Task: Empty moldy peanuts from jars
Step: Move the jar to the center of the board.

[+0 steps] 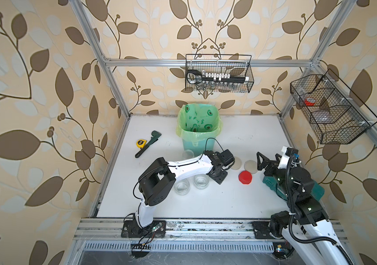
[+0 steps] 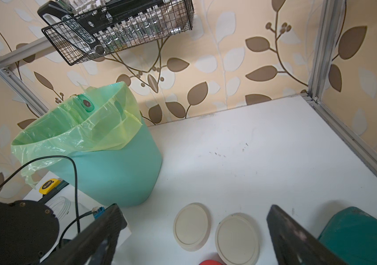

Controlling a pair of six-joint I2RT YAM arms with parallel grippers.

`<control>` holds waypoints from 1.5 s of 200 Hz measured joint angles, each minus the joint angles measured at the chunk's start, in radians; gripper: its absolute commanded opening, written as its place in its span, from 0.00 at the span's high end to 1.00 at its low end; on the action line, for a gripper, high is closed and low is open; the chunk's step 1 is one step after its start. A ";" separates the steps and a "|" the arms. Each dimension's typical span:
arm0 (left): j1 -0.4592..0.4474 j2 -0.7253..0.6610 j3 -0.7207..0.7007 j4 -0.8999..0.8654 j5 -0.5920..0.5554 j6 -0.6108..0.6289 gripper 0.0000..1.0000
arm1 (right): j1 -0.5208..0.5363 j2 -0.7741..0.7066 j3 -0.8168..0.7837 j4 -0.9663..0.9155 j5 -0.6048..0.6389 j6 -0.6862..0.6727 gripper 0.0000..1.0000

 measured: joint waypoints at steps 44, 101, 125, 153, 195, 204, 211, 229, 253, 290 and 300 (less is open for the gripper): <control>0.000 -0.005 -0.048 -0.006 -0.019 -0.012 0.44 | 0.000 0.005 0.000 -0.002 0.000 0.000 0.01; 0.000 -0.046 -0.069 -0.019 -0.065 -0.013 0.42 | 0.000 0.009 -0.002 -0.002 0.000 0.001 0.01; 0.000 -0.083 -0.065 -0.018 -0.089 -0.006 0.30 | -0.001 0.018 -0.002 -0.002 0.000 0.000 0.01; 0.000 -0.171 -0.067 0.033 -0.123 0.027 0.21 | -0.001 0.031 -0.004 0.005 0.001 -0.004 0.01; 0.000 -0.546 -0.198 0.232 -0.245 0.078 0.12 | -0.009 0.046 -0.031 0.042 0.021 -0.034 0.01; 0.001 -0.632 -0.232 0.272 -0.272 0.085 0.11 | -0.013 0.044 -0.044 0.057 0.027 -0.041 0.01; 0.002 -0.703 -0.266 0.306 -0.295 0.095 0.07 | -0.016 0.044 -0.054 0.067 0.031 -0.048 0.01; 0.021 -0.877 -0.373 0.378 -0.344 0.116 0.01 | -0.028 0.049 -0.061 0.074 0.036 -0.058 0.01; 0.090 -1.037 -0.504 0.393 -0.421 0.119 0.01 | -0.037 0.055 -0.061 0.094 0.048 -0.070 0.01; 0.164 -1.224 -0.744 0.426 -0.618 0.154 0.01 | -0.037 0.066 -0.070 0.154 0.089 -0.114 0.01; 0.188 -1.262 -0.809 0.443 -0.644 0.170 0.01 | -0.039 0.081 -0.071 0.174 0.102 -0.131 0.01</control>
